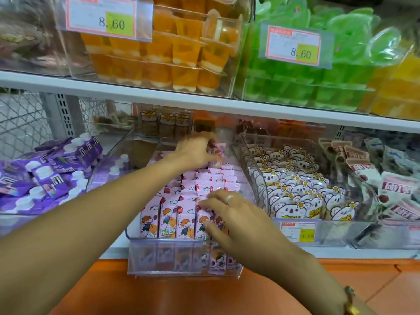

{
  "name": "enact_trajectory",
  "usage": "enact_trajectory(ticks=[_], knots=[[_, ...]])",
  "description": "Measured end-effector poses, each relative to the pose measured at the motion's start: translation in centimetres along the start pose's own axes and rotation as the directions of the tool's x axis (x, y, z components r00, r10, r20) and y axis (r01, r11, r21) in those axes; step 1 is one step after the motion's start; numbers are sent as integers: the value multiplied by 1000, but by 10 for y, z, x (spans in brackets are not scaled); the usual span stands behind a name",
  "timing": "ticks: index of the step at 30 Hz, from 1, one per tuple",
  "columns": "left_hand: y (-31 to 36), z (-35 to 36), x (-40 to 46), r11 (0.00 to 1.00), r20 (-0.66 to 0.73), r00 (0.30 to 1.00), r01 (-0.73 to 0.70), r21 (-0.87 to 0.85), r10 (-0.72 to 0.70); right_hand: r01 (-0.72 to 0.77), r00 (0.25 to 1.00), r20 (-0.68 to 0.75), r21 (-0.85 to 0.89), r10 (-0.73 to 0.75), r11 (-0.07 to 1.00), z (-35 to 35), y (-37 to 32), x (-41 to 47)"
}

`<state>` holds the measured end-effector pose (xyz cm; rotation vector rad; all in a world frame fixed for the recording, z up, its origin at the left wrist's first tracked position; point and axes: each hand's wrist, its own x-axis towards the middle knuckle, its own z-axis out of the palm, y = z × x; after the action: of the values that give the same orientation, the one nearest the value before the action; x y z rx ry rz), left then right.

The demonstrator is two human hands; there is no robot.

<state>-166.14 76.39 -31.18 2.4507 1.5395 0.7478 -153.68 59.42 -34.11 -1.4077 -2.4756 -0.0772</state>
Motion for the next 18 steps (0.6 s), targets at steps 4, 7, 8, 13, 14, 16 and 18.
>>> enact_trajectory(ticks=[4,7,8,13,14,16,18], knots=[[-14,13,-3,988,323,946,-27,155,-24,16,1000,3,-25,-16,1000,0,2,-1],[-19,13,-3,991,380,925,-41,128,-11,22,1000,9,-28,-22,999,0,4,-1],[-17,11,-3,986,383,924,-66,155,1,22,1000,10,-29,-22,999,0,4,0],[-8,2,1,989,248,964,-124,80,101,19,1000,20,-36,-18,999,1,5,0],[-7,2,3,989,301,948,-128,68,102,19,1000,19,-33,-18,999,1,5,0],[-3,4,5,992,392,917,-106,67,72,16,1000,14,-32,-16,999,1,5,0],[0,6,7,997,369,928,-65,38,46,15,1000,7,-32,-15,999,1,5,0]])
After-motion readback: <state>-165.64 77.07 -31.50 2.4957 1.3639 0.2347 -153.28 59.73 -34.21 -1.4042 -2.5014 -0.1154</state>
